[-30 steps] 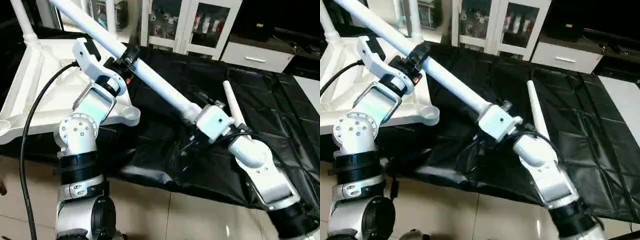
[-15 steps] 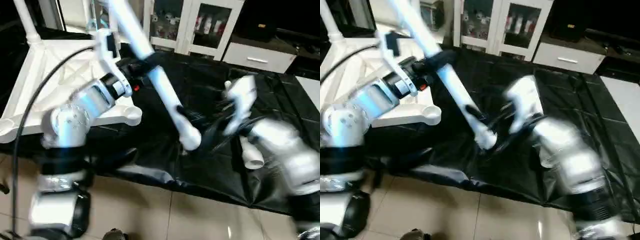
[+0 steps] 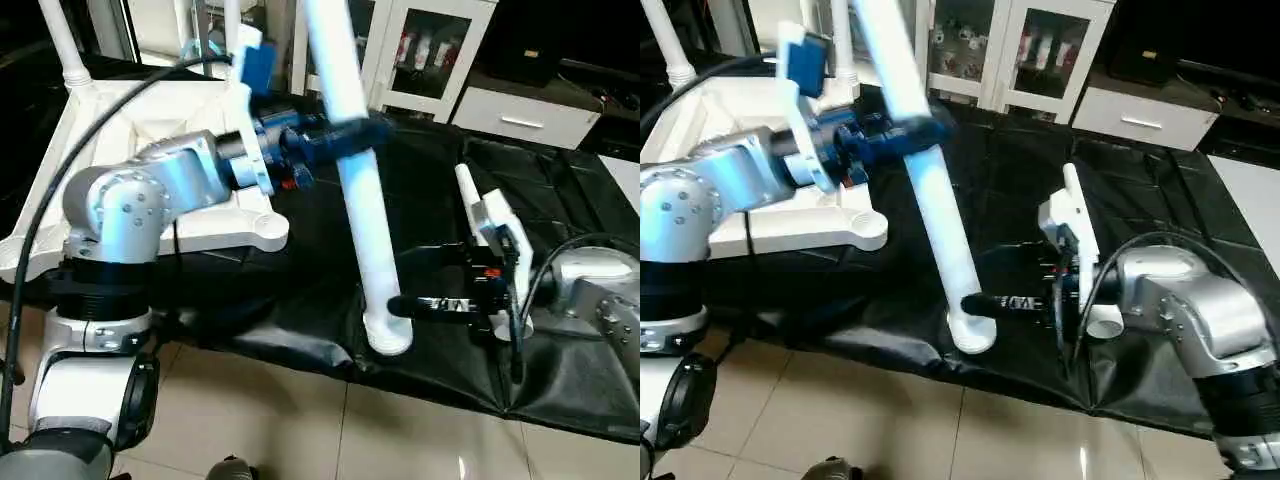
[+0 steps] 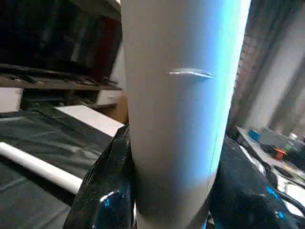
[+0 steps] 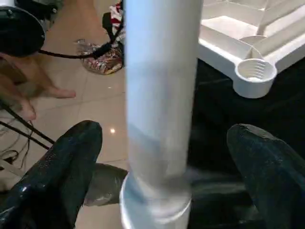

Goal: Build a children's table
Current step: Pick table leg

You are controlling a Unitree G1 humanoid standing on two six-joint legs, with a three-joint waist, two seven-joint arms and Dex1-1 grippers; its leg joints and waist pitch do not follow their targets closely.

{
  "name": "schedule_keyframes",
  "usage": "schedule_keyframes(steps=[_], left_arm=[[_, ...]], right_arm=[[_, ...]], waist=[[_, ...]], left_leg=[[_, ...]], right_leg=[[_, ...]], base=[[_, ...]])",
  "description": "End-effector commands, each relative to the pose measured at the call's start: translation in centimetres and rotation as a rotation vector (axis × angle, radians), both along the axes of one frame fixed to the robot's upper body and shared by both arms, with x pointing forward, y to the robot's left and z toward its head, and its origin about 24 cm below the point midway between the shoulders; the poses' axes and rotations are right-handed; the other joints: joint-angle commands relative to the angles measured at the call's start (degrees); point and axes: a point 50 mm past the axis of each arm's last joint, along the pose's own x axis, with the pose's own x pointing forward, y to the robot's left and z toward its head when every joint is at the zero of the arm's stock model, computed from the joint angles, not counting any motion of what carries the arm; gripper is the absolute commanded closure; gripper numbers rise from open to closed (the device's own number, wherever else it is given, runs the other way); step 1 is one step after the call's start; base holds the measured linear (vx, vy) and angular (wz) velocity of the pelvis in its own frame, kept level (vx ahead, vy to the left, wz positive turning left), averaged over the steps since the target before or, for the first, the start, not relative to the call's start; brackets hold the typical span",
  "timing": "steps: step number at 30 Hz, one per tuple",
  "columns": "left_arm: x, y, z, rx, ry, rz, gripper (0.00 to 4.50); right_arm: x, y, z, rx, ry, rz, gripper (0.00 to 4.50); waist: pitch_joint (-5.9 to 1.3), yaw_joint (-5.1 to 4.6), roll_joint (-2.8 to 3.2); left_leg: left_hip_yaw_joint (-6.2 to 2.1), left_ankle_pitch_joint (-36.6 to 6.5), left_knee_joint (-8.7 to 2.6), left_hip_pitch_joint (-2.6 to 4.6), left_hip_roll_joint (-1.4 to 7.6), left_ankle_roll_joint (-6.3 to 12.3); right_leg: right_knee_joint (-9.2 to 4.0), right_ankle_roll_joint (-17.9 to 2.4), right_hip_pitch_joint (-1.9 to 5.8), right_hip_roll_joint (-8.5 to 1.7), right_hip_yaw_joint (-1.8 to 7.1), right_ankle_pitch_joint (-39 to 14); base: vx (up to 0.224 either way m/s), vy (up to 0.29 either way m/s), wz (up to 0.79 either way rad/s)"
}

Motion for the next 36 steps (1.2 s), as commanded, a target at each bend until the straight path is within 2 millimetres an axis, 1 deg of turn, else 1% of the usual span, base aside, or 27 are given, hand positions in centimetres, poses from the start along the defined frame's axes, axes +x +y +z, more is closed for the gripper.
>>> schedule_keyframes(steps=[1,6,8,11,12,13,14,16,17,24,25,29,30,34,35,36], left_arm=[[-0.8,-0.6,0.3,0.01,-0.021,-0.077,2.8],[-1.3,-1.1,0.0,0.023,-0.022,-0.141,2.8],[-1.5,-1.5,-0.1,0.031,-0.029,-0.168,2.8],[-1.7,-1.7,0.0,0.029,-0.04,-0.193,2.8],[-1.8,-1.8,0.1,0.027,-0.045,-0.201,2.8],[-1.8,-1.8,0.2,0.026,-0.049,-0.205,2.8],[-1.9,-1.9,0.2,0.025,-0.053,-0.21,2.8],[-1.9,-2.1,0.3,0.025,-0.063,-0.224,2.8],[-1.9,-2.1,0.4,0.025,-0.064,-0.224,2.8],[-1.9,-2.3,0.4,0.029,-0.07,-0.231,2.8],[-1.9,-2.3,0.3,0.029,-0.071,-0.233,2.8],[-2.0,-2.4,0.3,0.029,-0.072,-0.237,2.8],[-1.9,-2.4,0.4,0.029,-0.071,-0.237,2.8],[-1.9,-2.5,0.3,0.031,-0.072,-0.236,2.8],[-1.9,-2.5,0.3,0.031,-0.072,-0.237,2.8],[-1.9,-2.5,0.3,0.031,-0.073,-0.238,2.8]], right_arm=[[-0.1,0.3,0.2,-0.001,0.011,0.022,0.0],[-0.8,0.7,-0.1,-0.002,0.049,0.08,0.0],[-1.2,0.8,-0.5,-0.02,0.061,0.104,0.0],[-1.2,0.8,-0.7,-0.024,0.071,0.106,0.0],[-1.3,0.8,-0.8,-0.022,0.079,0.107,0.0],[-1.3,0.9,-0.8,-0.02,0.084,0.109,0.0],[-1.4,0.9,-0.9,-0.016,0.092,0.113,0.28],[-1.7,1.2,-1.3,-0.013,0.118,0.139,0.35],[-1.9,1.2,-1.4,-0.013,0.126,0.146,0.4],[-2.2,1.7,-1.9,-0.012,0.146,0.164,0.46],[-2.2,1.8,-1.9,-0.008,0.151,0.168,0.71],[-2.5,2.1,-2.1,-0.011,0.167,0.186,0.83],[-2.5,2.1,-2.2,-0.013,0.171,0.189,1.12],[-2.7,2.1,-2.5,-0.024,0.182,0.196,1.31],[-2.7,2.1,-2.6,-0.026,0.185,0.198,1.43],[-2.7,2.1,-2.6,-0.027,0.186,0.199,1.64]], waist=[[-4.38,0.22,0.55],[-4.41,0.25,0.5],[-4.44,0.42,0.52],[-4.39,0.52,0.48],[-4.37,0.52,0.37],[-4.38,0.58,0.41],[-4.37,0.6,0.39],[-4.41,0.63,0.32],[-4.35,0.63,0.39],[-4.42,0.7,0.4],[-4.41,0.73,0.44],[-4.45,0.84,0.43],[-4.44,0.91,0.45],[-4.43,1.18,0.55],[-4.42,1.22,0.51],[-4.43,1.22,0.55]], left_leg=[[-1.17,-12.5,-3.87,1.61,2.52,-2.4],[-1.1,-11.9,-3.83,1.6,2.5,-2.14],[-1.11,-11.5,-3.84,1.59,2.56,-2.1],[-1.05,-11.9,-3.86,1.64,2.53,-2.22],[-1.02,-12.0,-3.84,1.66,2.51,-2.25],[-1.03,-12.1,-3.83,1.68,2.53,-2.28],[-1.04,-12.2,-3.83,1.63,2.54,-2.29],[-1.09,-12.1,-3.85,1.61,2.54,-2.18],[-1.1,-12.2,-3.87,1.62,2.57,-2.19],[-1.1,-12.0,-3.85,1.64,2.55,-2.38],[-1.1,-11.9,-3.85,1.64,2.53,-2.33],[-1.1,-11.6,-3.84,1.65,2.58,-2.35],[-1.1,-11.7,-3.84,1.68,2.6,-2.37],[-1.08,-12.3,-3.86,1.77,2.61,-2.51],[-1.11,-12.4,-3.89,1.76,2.62,-2.64],[-1.1,-12.5,-3.87,1.76,2.57,-2.68]], right_leg=[[-4.16,-13.0,2.21,-4.22,2.64,-10.2],[-4.07,-13.2,2.21,-4.11,2.67,-8.8],[-4.0,-13.1,2.28,-4.15,2.69,-8.4],[-4.07,-13.1,2.18,-4.15,2.68,-8.8],[-4.15,-13.1,2.18,-4.16,2.7,-9.3],[-4.16,-13.1,2.2,-4.2,2.71,-9.6],[-4.15,-13.0,2.2,-4.21,2.71,-9.7],[-4.18,-12.8,2.26,-4.2,2.69,-9.9],[-4.2,-12.8,2.18,-4.2,2.7,-10.0],[-4.13,-12.7,2.17,-4.17,2.68,-9.7],[-4.14,-12.7,2.16,-4.17,2.68,-9.6],[-4.03,-12.9,2.2,-4.18,2.7,-8.7],[-4.03,-12.8,2.19,-4.18,2.69,-8.8],[-4.13,-12.8,2.12,-4.22,2.72,-9.3],[-4.09,-12.7,2.13,-4.21,2.72,-9.4],[-4.14,-12.6,2.14,-4.2,2.72,-9.5]], base=[[0.0,0.0,0.0],[0.0,0.0,0.0],[0.0,0.0,0.0],[0.0,0.0,0.0],[0.0,0.0,0.0],[0.0,0.0,0.0],[0.0,0.0,0.0],[0.0,0.0,0.0],[0.0,0.0,0.0],[0.0,0.0,0.0],[0.0,0.0,0.0],[0.0,0.0,0.0],[0.0,0.0,0.0],[0.0,0.0,0.0],[0.0,0.0,0.0],[0.0,0.0,0.0]])
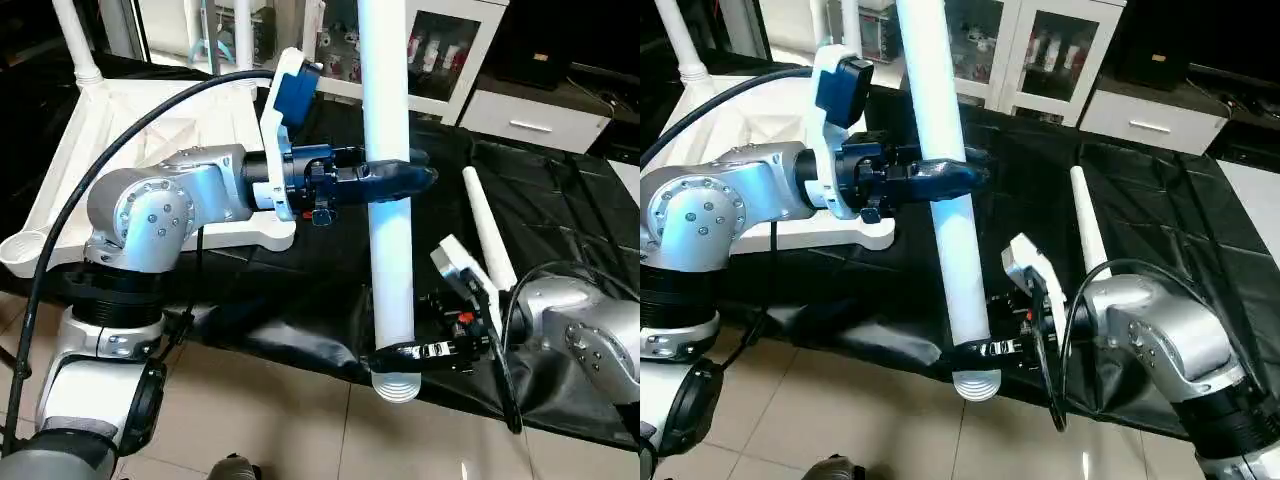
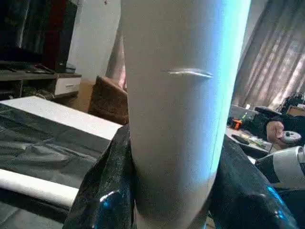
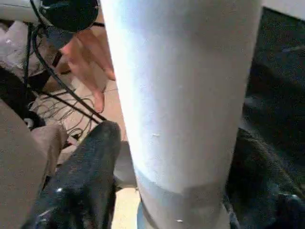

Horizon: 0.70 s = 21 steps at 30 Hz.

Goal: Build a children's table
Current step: Pick table leg

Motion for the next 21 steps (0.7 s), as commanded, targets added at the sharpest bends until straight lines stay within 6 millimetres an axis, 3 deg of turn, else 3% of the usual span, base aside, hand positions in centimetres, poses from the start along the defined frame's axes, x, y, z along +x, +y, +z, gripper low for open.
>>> schedule_keyframes(steps=[1,11,15,16,21], left_arm=[[-0.3,-0.5,0.7,0.003,-0.042,-0.021,2.8],[-0.3,-0.5,0.7,0.016,-0.05,-0.033,2.8],[0.3,-0.6,0.6,0.03,-0.038,0.02,2.8],[0.5,-0.5,0.5,0.038,-0.031,0.04,2.24],[0.8,-0.4,0.6,0.029,-0.016,0.066,1.89]], right_arm=[[-0.1,-0.1,0.1,-0.01,-0.004,0.012,1.68],[-0.3,0.0,0.0,-0.009,0.007,0.024,2.45],[-0.3,0.1,-0.1,-0.008,0.007,0.025,2.51],[-0.3,0.1,-0.1,-0.008,0.006,0.025,2.52],[-0.3,0.1,0.0,-0.001,-0.002,0.016,2.57]], waist=[[-4.42,-0.08,0.55],[-4.46,-0.05,0.51],[-4.45,-0.02,0.61],[-4.48,0.04,0.73],[-4.49,0.01,0.67]], left_leg=[[-1.16,-12.6,-3.87,1.78,2.57,-2.74],[-1.2,-12.2,-3.85,1.7,2.55,-2.68],[-1.22,-12.5,-3.89,1.72,2.57,-2.83],[-1.25,-12.6,-3.85,1.73,2.55,-2.88],[-1.3,-12.8,-3.87,1.7,2.55,-2.87]], right_leg=[[-4.17,-12.6,2.13,-4.19,2.73,-9.6],[-4.15,-12.4,2.16,-4.21,2.7,-9.7],[-4.13,-12.5,2.14,-4.18,2.69,-9.3],[-4.05,-12.5,2.17,-4.18,2.68,-9.3],[-4.17,-12.3,2.25,-4.25,2.68,-9.6]], base=[[0.0,0.0,0.0],[0.0,0.0,0.0],[0.0,0.0,0.0],[0.0,0.0,0.0],[0.0,0.0,0.0]])
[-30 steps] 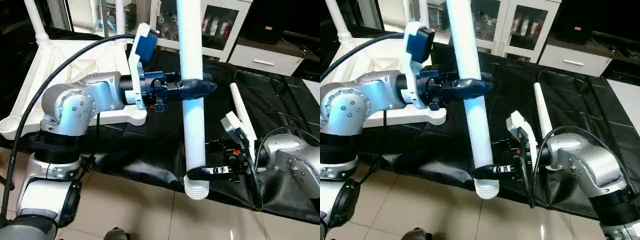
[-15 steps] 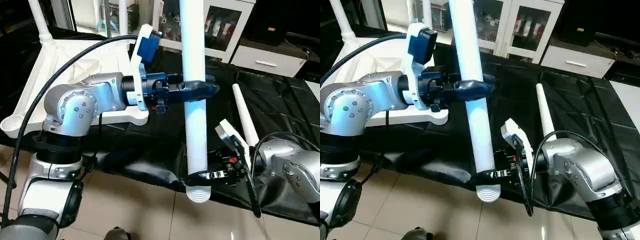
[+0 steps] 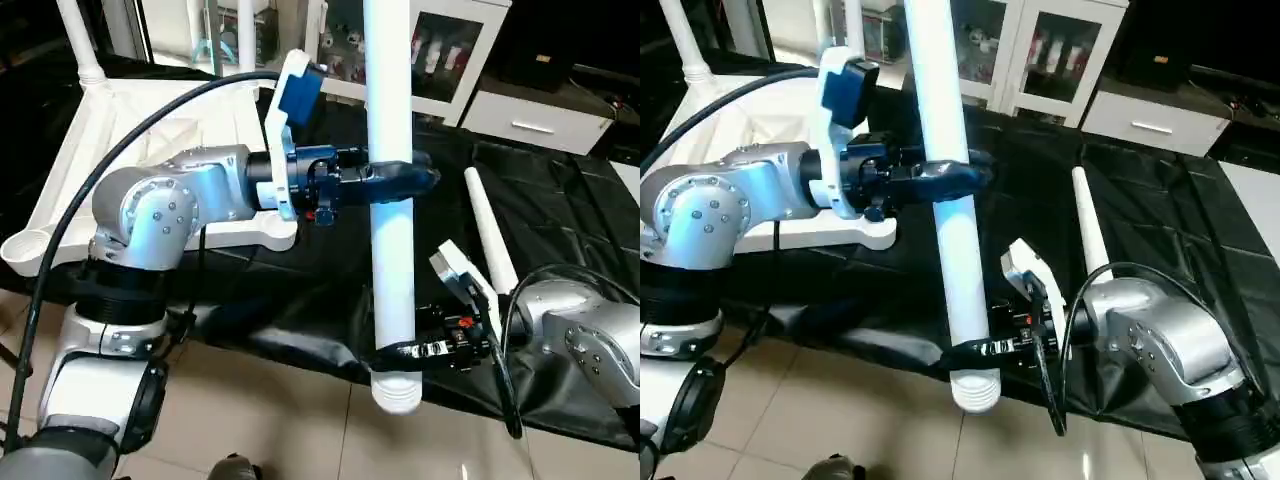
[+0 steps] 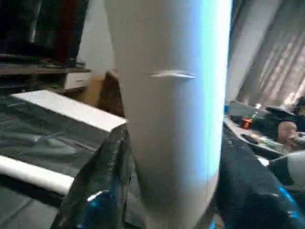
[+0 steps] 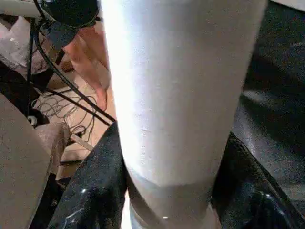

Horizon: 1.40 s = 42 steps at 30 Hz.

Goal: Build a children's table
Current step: Pick table leg

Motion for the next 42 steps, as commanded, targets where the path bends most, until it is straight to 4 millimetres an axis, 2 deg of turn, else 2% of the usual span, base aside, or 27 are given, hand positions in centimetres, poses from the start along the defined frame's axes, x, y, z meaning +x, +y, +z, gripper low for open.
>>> schedule_keyframes(steps=[1,5,6,9,10,13,16,17,21,24,25,26,27,29,31,32,33,34,35,36,37,38,39,41,42], left_arm=[[0.2,-0.3,0.9,-0.001,-0.03,0.019,1.67],[0.2,-0.2,0.7,0.004,-0.009,0.023,1.56],[0.2,-0.2,0.7,0.004,-0.008,0.023,1.26],[0.1,0.0,0.8,-0.005,0.008,0.016,1.19],[0.1,0.0,0.8,-0.007,0.011,0.015,0.85],[0.1,0.1,0.9,-0.006,0.013,0.014,0.77],[0.2,0.2,0.9,-0.006,0.02,0.019,0.37],[0.3,0.4,0.8,-0.01,0.014,0.037,0.37],[0.7,1.1,0.7,-0.015,-0.016,0.134,0.02],[1.0,2.0,-0.3,0.021,-0.091,0.318,0.0],[1.0,2.4,-0.9,0.046,-0.106,0.409,0.0],[1.1,3.0,-1.9,0.075,-0.099,0.53,0.0],[1.1,3.2,-2.2,0.079,-0.112,0.569,0.0],[1.3,4.1,-3.6,0.069,-0.155,0.781,0.0],[1.4,4.9,-5.1,0.13,-0.178,0.923,0.0],[1.4,4.9,-5.1,0.131,-0.179,0.925,0.0],[1.5,5.5,-6.2,0.185,-0.214,1.013,0.0],[1.6,6.3,-7.5,0.275,-0.249,1.122,0.0],[1.5,7.0,-8.5,0.342,-0.304,1.217,0.0],[1.1,7.9,-9.7,0.355,-0.33,1.309,0.0],[0.8,8.3,-10.3,0.366,-0.325,1.331,0.0],[0.5,8.5,-10.7,0.375,-0.317,1.343,0.0],[0.3,8.7,-11.0,0.387,-0.318,1.362,0.0],[-0.1,9.0,-11.7,0.394,-0.311,1.391,0.0],[-0.4,9.2,-12.2,0.404,-0.313,1.407,0.0]], right_arm=[[0.0,0.0,0.2,0.003,-0.012,0.003,2.6],[0.2,-0.4,0.8,0.028,-0.03,-0.03,2.6],[0.3,-0.4,0.8,0.03,-0.031,-0.032,2.61],[0.8,-1.2,1.9,0.055,-0.07,-0.089,2.61],[0.9,-1.4,2.0,0.056,-0.076,-0.099,2.61],[1.2,-1.9,2.3,0.058,-0.092,-0.125,2.61],[2.4,-3.5,3.3,0.089,-0.142,-0.238,2.61],[2.9,-4.0,3.6,0.083,-0.178,-0.293,2.61],[4.2,-5.3,3.9,0.059,-0.246,-0.455,2.61],[5.2,-6.1,3.7,0.016,-0.324,-0.651,2.61],[5.3,-6.1,3.6,0.008,-0.344,-0.717,2.61],[5.4,-5.8,3.3,0.001,-0.353,-0.804,2.61],[5.4,-5.7,3.2,-0.008,-0.36,-0.827,2.61],[5.6,-4.9,2.5,-0.023,-0.388,-0.975,2.61],[5.6,-4.3,2.3,-0.02,-0.442,-1.064,2.61],[5.6,-4.3,2.3,-0.02,-0.443,-1.065,2.61],[5.7,-4.0,2.1,-0.029,-0.466,-1.11,2.61],[5.7,-3.8,2.1,-0.038,-0.513,-1.173,2.61],[5.7,-3.6,2.0,-0.053,-0.547,-1.222,2.61],[5.6,-3.3,1.7,-0.102,-0.606,-1.258,2.61],[5.4,-3.2,1.4,-0.114,-0.609,-1.28,2.61],[5.3,-3.1,1.1,-0.119,-0.608,-1.297,2.61],[5.1,-3.2,0.7,-0.139,-0.622,-1.307,2.61],[4.6,-3.2,-0.2,-0.143,-0.604,-1.333,2.61],[4.2,-3.1,-1.0,-0.109,-0.55,-1.358,2.61]], waist=[[-4.51,0.0,0.76],[-4.56,-0.03,0.73],[-4.56,0.01,0.81],[-4.56,0.08,0.94],[-4.55,0.08,0.9],[-4.54,0.08,0.89],[-4.56,0.14,1.4],[-4.59,0.11,1.29],[-4.61,0.02,1.46],[-4.67,-0.22,1.27],[-4.78,-0.28,1.44],[-4.69,-0.48,1.36],[-4.8,-0.48,1.49],[-4.73,-0.69,1.5],[-4.9,-0.81,1.66],[-4.83,-0.79,1.73],[-4.77,-0.87,1.59],[-4.56,-0.9,1.75],[-4.42,-1.11,1.76],[-4.54,-1.21,1.85],[-4.53,-1.52,1.84],[-4.72,-1.42,2.01],[-4.6,-1.67,2.13],[-4.53,-1.58,2.0],[-4.41,-1.67,1.68]], left_leg=[[-1.3,-12.7,-3.87,1.7,2.56,-2.94],[-1.29,-12.4,-3.82,1.65,2.51,-2.76],[-1.29,-12.4,-3.82,1.66,2.52,-2.79],[-1.29,-12.5,-3.81,1.69,2.5,-2.86],[-1.28,-12.7,-3.82,1.71,2.48,-2.88],[-1.29,-12.8,-3.81,1.68,2.47,-2.84],[-1.33,-13.3,-3.78,1.77,2.41,-3.11],[-1.29,-13.6,-3.76,1.76,2.39,-3.21],[-1.32,-13.0,-3.71,1.64,2.38,-3.36],[-1.27,-12.2,-3.72,1.53,2.29,-3.18],[-1.39,-11.0,-3.81,1.49,2.73,-3.22],[-1.33,-10.9,-3.84,1.35,2.51,-3.0],[-1.24,-11.4,-3.8,1.56,2.52,-3.09],[-1.36,-10.8,-4.03,1.27,2.59,-3.27],[-1.34,-12.2,-4.09,1.64,2.45,-3.66],[-1.47,-12.6,-4.22,1.6,2.49,-3.77],[-1.41,-14.2,-4.32,1.78,2.37,-4.1],[-1.64,-15.0,-4.58,1.63,2.59,-4.42],[-1.56,-15.9,-4.68,1.67,2.41,-4.76],[-1.69,-16.4,-4.68,1.74,2.48,-5.2],[-1.68,-16.7,-4.79,1.7,2.35,-5.49],[-1.71,-16.7,-4.73,1.91,2.39,-5.54],[-1.67,-17.4,-4.8,1.88,2.38,-5.5],[-1.67,-18.7,-4.9,1.92,2.41,-5.29],[-1.68,-20.0,-5.0,1.88,2.36,-4.82]], right_leg=[[-4.17,-12.5,2.23,-4.23,2.66,-9.3],[-4.01,-13.0,2.3,-4.16,2.63,-7.9],[-4.03,-13.0,2.31,-4.2,2.64,-8.0],[-3.97,-13.2,2.27,-4.17,2.64,-7.8],[-4.04,-13.2,2.28,-4.19,2.62,-8.2],[-4.08,-13.2,2.32,-4.15,2.6,-8.1],[-4.14,-13.6,2.23,-4.22,2.54,-8.4],[-4.2,-13.6,2.25,-4.21,2.52,-8.5],[-4.15,-13.5,2.24,-4.21,2.52,-8.3],[-4.18,-13.0,2.36,-4.08,2.42,-8.2],[-3.9,-12.6,2.34,-4.22,2.59,-6.5],[-3.96,-12.3,2.31,-4.06,2.52,-6.7],[-4.03,-11.8,2.18,-4.03,2.53,-7.8],[-4.46,-10.0,2.16,-4.02,2.64,-9.1],[-4.57,-8.9,1.89,-3.83,2.55,-10.5],[-4.73,-8.3,1.82,-3.85,2.55,-11.3],[-4.88,-7.4,1.76,-3.78,2.56,-13.0],[-5.17,-6.2,1.46,-3.74,2.61,-13.9],[-5.2,-5.4,1.35,-3.62,2.63,-15.0],[-5.32,-4.1,1.25,-3.64,2.71,-15.5],[-5.3,-3.7,1.32,-3.53,2.7,-15.4],[-5.19,-3.9,1.22,-3.67,2.72,-14.9],[-5.17,-4.3,1.04,-3.45,2.77,-14.4],[-5.26,-4.7,0.9,-3.47,2.79,-14.0],[-5.4,-4.8,0.9,-3.48,2.79,-14.7]], base=[[0.0,0.0,0.0],[0.0,0.0,0.0],[0.0,0.0,0.0],[0.0,0.0,0.0],[0.0,0.0,0.0],[0.0,0.0,0.0],[0.0,0.0,0.0],[0.0,0.0,0.0],[0.0,0.0,0.0],[0.0,0.0,0.0],[0.0,0.0,0.0],[0.0,0.0,0.0],[0.0,0.0,0.0],[0.0,0.0,0.0],[0.0,0.0,0.0],[0.0,0.0,0.0],[0.0,0.0,0.0],[0.0,0.0,0.0],[0.0,0.0,0.0],[0.0,0.0,0.0],[0.0,0.0,0.0],[0.0,0.0,0.0],[0.0,0.0,0.0],[0.0,0.0,0.0],[0.0,0.0,0.0]])
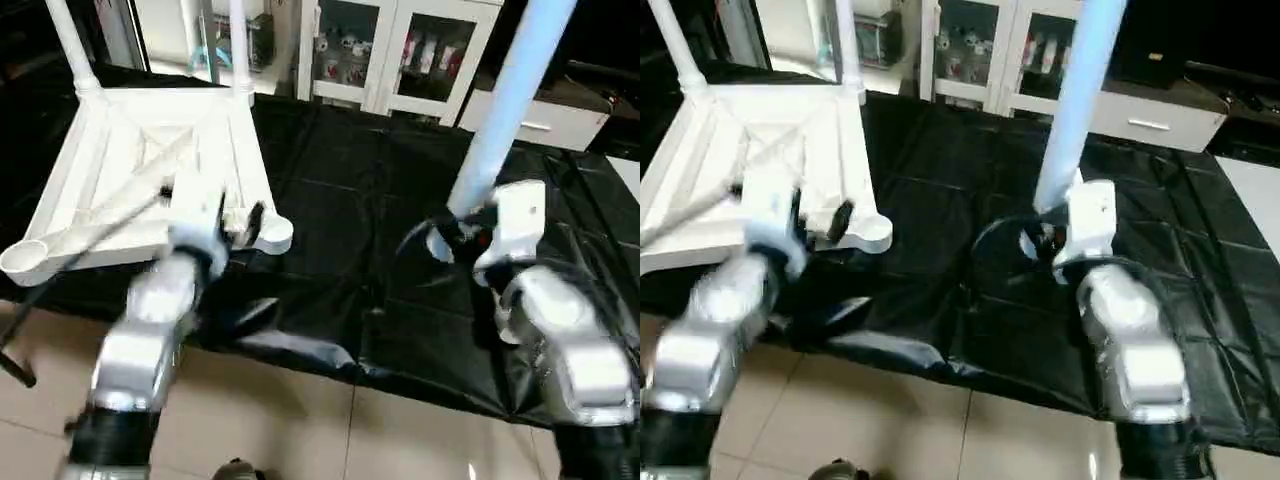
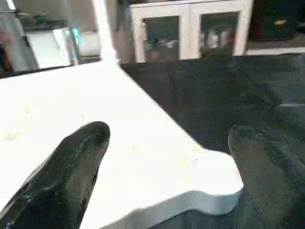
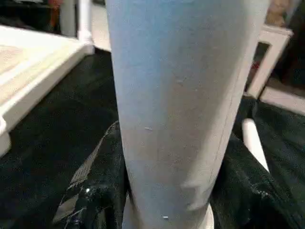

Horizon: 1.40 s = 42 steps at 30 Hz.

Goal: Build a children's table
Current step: Pick table leg

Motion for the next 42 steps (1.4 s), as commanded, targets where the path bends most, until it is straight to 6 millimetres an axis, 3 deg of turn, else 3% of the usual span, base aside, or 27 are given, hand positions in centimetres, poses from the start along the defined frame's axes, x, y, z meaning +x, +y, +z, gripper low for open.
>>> schedule_keyframes(steps=[1,6,12,14,16,17,18,21,22,23,24,25,26,27,28,29,30,31,32,33,34,35,36,37,39,40,42], left_arm=[[-0.1,-0.3,0.3,0.009,-0.044,0.011,0.0],[-0.9,-0.5,-1.3,0.06,-0.054,0.006,0.0],[-1.2,-0.6,-1.7,0.057,-0.051,0.008,0.0],[-1.3,-0.8,-1.9,0.054,-0.057,0.005,0.0],[-1.3,-0.9,-1.9,0.052,-0.059,0.003,0.0],[-1.3,-0.9,-2.0,0.053,-0.061,0.004,0.0],[-1.3,-0.9,-2.0,0.053,-0.061,0.004,0.0],[-1.2,-1.1,-2.0,0.053,-0.072,-0.006,0.0],[-1.2,-1.2,-1.9,0.047,-0.077,-0.012,0.0],[-1.2,-1.3,-1.9,0.043,-0.08,-0.016,0.0],[-1.2,-1.3,-1.9,0.043,-0.081,-0.017,0.0],[-1.2,-1.5,-1.8,0.035,-0.089,-0.027,0.0],[-1.2,-1.6,-1.7,0.028,-0.094,-0.03,0.0],[-1.2,-1.6,-1.7,0.021,-0.098,-0.032,0.0],[-1.3,-1.6,-1.8,0.013,-0.098,-0.034,0.0],[-1.3,-1.6,-1.8,0.013,-0.098,-0.034,0.0],[-1.3,-1.6,-1.9,0.016,-0.097,-0.033,0.0],[-1.4,-1.6,-1.9,0.025,-0.095,-0.035,0.0],[-1.4,-1.6,-2.0,0.03,-0.094,-0.037,0.0],[-1.4,-1.6,-2.0,0.032,-0.094,-0.036,0.0],[-1.4,-1.5,-2.0,0.041,-0.088,-0.022,0.0],[-1.4,-1.4,-2.0,0.046,-0.085,-0.008,0.0],[-1.4,-1.3,-2.0,0.039,-0.085,0.006,0.0],[-1.4,-1.2,-2.0,0.043,-0.087,0.019,0.0],[-1.5,-1.1,-1.8,0.013,-0.1,0.031,0.0],[-1.5,-1.0,-1.8,0.008,-0.103,0.043,0.0],[-1.6,-0.9,-1.7,0.013,-0.101,0.051,0.0]], right_arm=[[-0.4,-0.2,-0.1,0.048,-0.019,-0.032,2.61],[-1.7,1.4,-2.1,0.176,0.043,-0.005,2.61],[-2.4,1.9,-2.6,0.17,0.048,0.009,2.61],[-2.5,1.8,-2.7,0.164,0.045,0.007,2.61],[-2.5,1.8,-2.6,0.162,0.044,0.007,2.61],[-2.5,1.8,-2.6,0.162,0.042,0.006,2.61],[-2.5,1.8,-2.6,0.162,0.042,0.006,2.61],[-2.3,1.9,-2.5,0.15,0.039,0.01,2.61],[-2.3,1.9,-2.5,0.152,0.039,0.011,2.61],[-2.2,1.9,-2.5,0.155,0.038,0.011,2.61],[-2.2,1.9,-2.5,0.156,0.038,0.011,2.61],[-2.2,1.9,-2.4,0.159,0.036,0.011,2.61],[-2.2,1.9,-2.4,0.161,0.035,0.01,2.61],[-2.2,1.8,-2.3,0.161,0.034,0.009,2.61],[-2.2,1.7,-2.4,0.16,0.034,0.007,2.61],[-2.2,1.7,-2.4,0.16,0.034,0.007,2.61],[-2.2,1.6,-2.4,0.159,0.034,0.006,2.61],[-2.1,1.4,-2.3,0.157,0.032,0.002,2.61],[-2.1,1.4,-2.3,0.154,0.032,-0.001,2.61],[-2.1,1.3,-2.3,0.154,0.032,-0.001,2.61],[-2.1,1.4,-2.3,0.15,0.029,0.002,2.61],[-2.1,1.4,-2.2,0.149,0.029,0.006,2.61],[-2.0,1.5,-2.1,0.143,0.023,0.01,2.61],[-2.0,1.6,-2.0,0.152,0.02,0.02,2.61],[-1.9,1.8,-1.8,0.156,0.019,0.029,2.61],[-1.8,1.9,-1.8,0.157,0.021,0.034,2.61],[-1.7,2.1,-1.8,0.146,0.02,0.048,2.61]], waist=[[-3.59,-0.56,0.57],[-3.38,-0.93,0.47],[-3.38,1.79,0.51],[-3.78,1.28,1.52],[-4.15,-1.56,2.69],[-3.88,-2.16,2.58],[-3.61,-2.71,2.44],[-3.12,-3.96,0.74],[-3.44,-4.14,0.14],[-2.97,-4.04,0.54],[-2.97,-4.04,0.54],[-2.17,-5.38,1.57],[-1.82,-5.08,2.62],[-0.69,-1.86,2.4],[-1.48,0.62,2.64],[-3.67,0.19,2.08],[-5.77,-1.29,-1.2],[-4.43,1.49,-1.41],[-3.94,2.41,-3.75],[-3.62,3.73,-1.3],[-4.89,2.9,1.3],[-6.94,1.21,3.22],[-6.94,1.21,3.22],[-6.79,-0.46,3.79],[-6.01,-1.1,3.23],[-5.45,-1.15,2.09],[-4.36,-0.67,-0.82]], left_leg=[[-1.77,-20.9,-4.94,1.88,2.36,-4.41],[-1.36,-21.3,-4.83,1.21,2.0,-1.83],[-3.47,-10.4,0.36,-1.04,2.81,6.96],[-2.91,-9.9,-2.45,0.13,2.62,8.6],[-1.27,-10.8,-5.02,4.07,1.27,12.88],[-0.92,-12.3,-5.76,4.24,1.38,13.12],[-0.46,-14.5,-6.62,3.89,1.36,12.6],[6.35,-37.9,-6.48,5.11,1.78,-3.63],[6.74,-41.5,-2.56,7.55,1.88,-5.33],[4.91,-44.1,0.18,7.69,2.3,-3.44],[4.91,-44.1,0.18,7.69,2.3,-3.44],[4.26,-48.4,-3.38,5.52,2.64,-3.52],[7.03,-56.6,-10.81,-0.17,4.84,-6.66],[11.07,-61.9,-14.22,-5.81,4.16,-9.16],[16.79,-54.4,-13.44,-5.79,1.39,-14.06],[16.49,-43.3,-11.54,-4.1,2.51,-18.91],[12.75,-27.5,-3.68,0.49,5.54,-20.16],[-3.95,-13.5,11.56,-3.15,-1.31,-1.64],[-5.93,-5.8,9.6,-9.26,-5.96,-2.63],[-5.96,-3.8,5.47,-6.77,-4.25,-4.88],[-5.49,-1.2,1.2,2.5,0.73,-8.21],[-9.37,21.2,-0.24,6.57,8.92,-9.36],[-9.37,21.2,-0.24,6.57,8.92,-9.36],[-14.61,54.5,-0.55,7.65,10.39,5.74],[-13.77,49.7,-2.43,4.91,9.5,14.37],[-11.73,35.5,-3.51,3.11,7.35,19.42],[-5.11,8.7,1.44,-1.49,-1.72,18.79]], right_leg=[[-5.3,-5.5,0.89,-3.67,2.78,-15.4],[-6.1,-5.2,1.06,-4.9,3.45,-18.8],[-9.36,-7.0,3.13,-13.79,7.87,-27.4],[-7.7,-7.9,2.17,-9.06,4.84,-23.9],[-3.32,-6.1,-1.29,-1.36,-0.18,-13.5],[-2.29,-5.4,-1.89,-0.47,-1.11,-12.6],[-1.32,-4.8,-2.04,0.09,-1.84,-12.2],[-3.06,-2.4,-4.61,-1.67,-1.88,-21.0],[-6.17,-2.0,-6.52,-3.35,0.02,-27.7],[-8.91,-1.0,-6.01,-6.53,2.14,-32.6],[-8.91,-1.0,-6.01,-6.53,2.14,-32.6],[-7.27,1.2,-2.97,-4.04,-1.38,-34.8],[5.98,-2.0,2.89,-0.92,-5.67,-24.4],[13.23,-3.0,6.32,0.12,-8.32,-19.1],[13.54,-5.1,7.47,1.54,-10.69,-19.1],[11.77,-5.3,8.98,-0.51,-6.09,-27.0],[7.43,-1.3,4.1,-8.23,-0.1,-45.9],[-5.82,0.6,4.16,-14.14,12.0,-52.8],[-2.55,-4.2,11.52,-5.82,7.98,-18.5],[-0.85,-6.5,9.21,-3.71,8.56,0.2],[2.37,-5.1,1.73,2.16,6.79,15.2],[7.67,-3.3,-1.29,3.09,4.22,15.5],[7.67,-3.3,-1.29,3.09,4.22,15.5],[7.14,-2.9,-2.66,-0.67,2.31,0.0],[6.56,-4.9,-2.34,-0.74,1.65,-2.8],[4.44,-8.5,-1.44,-0.49,1.83,-1.9],[-4.14,-20.0,1.99,-3.6,3.96,-0.8]], base=[[0.0,0.0,0.0],[0.0,0.0,0.0],[-0.002,0.037,-0.01],[0.002,0.138,-0.04],[-0.012,0.178,0.05],[-0.019,0.189,0.09],[-0.032,0.174,0.18],[-0.056,0.11,0.02],[-0.067,0.088,-0.3],[-0.067,0.088,-0.3],[-0.059,0.166,-0.68],[-0.048,0.164,-0.89],[-0.048,0.164,-0.89],[-0.146,0.139,-0.77],[-0.124,0.079,-0.32],[-0.152,0.075,-0.64],[0.038,-0.106,-0.59],[0.127,-0.084,-1.06],[0.155,-0.08,-0.73],[0.111,0.054,-0.57],[-0.032,0.107,-0.16],[-0.032,0.107,-0.16],[-0.059,0.091,-0.36],[-0.024,-0.029,-0.37],[-0.042,-0.057,-0.26],[-0.09,-0.105,-0.1],[-0.104,-0.129,-0.06]])
